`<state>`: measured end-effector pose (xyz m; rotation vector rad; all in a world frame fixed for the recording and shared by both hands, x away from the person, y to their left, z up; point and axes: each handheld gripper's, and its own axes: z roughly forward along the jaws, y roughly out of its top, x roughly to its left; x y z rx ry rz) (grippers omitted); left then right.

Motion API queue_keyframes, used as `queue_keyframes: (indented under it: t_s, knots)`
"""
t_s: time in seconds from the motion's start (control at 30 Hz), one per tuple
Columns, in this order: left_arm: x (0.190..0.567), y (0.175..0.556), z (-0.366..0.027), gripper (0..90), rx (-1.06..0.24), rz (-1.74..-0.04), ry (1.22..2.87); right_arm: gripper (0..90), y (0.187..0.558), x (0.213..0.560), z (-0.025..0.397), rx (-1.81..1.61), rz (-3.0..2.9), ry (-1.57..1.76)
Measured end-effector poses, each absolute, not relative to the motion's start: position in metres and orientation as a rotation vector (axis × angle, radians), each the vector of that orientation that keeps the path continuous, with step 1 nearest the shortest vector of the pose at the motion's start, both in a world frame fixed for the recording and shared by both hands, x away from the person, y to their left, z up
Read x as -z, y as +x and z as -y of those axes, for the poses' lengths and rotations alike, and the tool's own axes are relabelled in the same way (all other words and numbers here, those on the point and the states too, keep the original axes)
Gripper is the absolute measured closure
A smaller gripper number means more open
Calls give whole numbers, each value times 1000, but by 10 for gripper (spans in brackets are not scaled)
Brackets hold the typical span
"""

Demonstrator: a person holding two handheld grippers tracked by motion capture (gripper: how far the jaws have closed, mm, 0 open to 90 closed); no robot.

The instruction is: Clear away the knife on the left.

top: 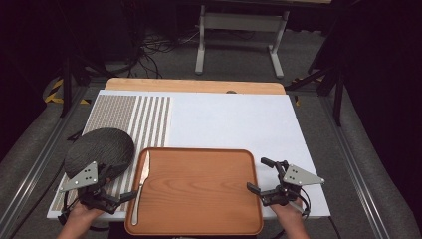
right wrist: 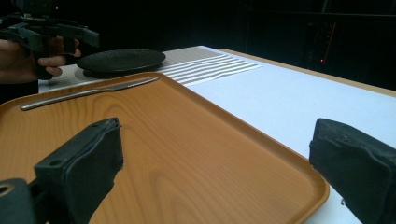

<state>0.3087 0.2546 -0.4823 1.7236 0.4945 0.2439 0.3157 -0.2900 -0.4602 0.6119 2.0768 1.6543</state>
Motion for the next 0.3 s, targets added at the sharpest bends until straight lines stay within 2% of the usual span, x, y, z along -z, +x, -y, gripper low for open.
queue_keyframes:
  t_s: [0.3]
  knots:
    - [480,305,-253,3,-300,-504,1722,34,315,459,290,-1656,-2075,610]
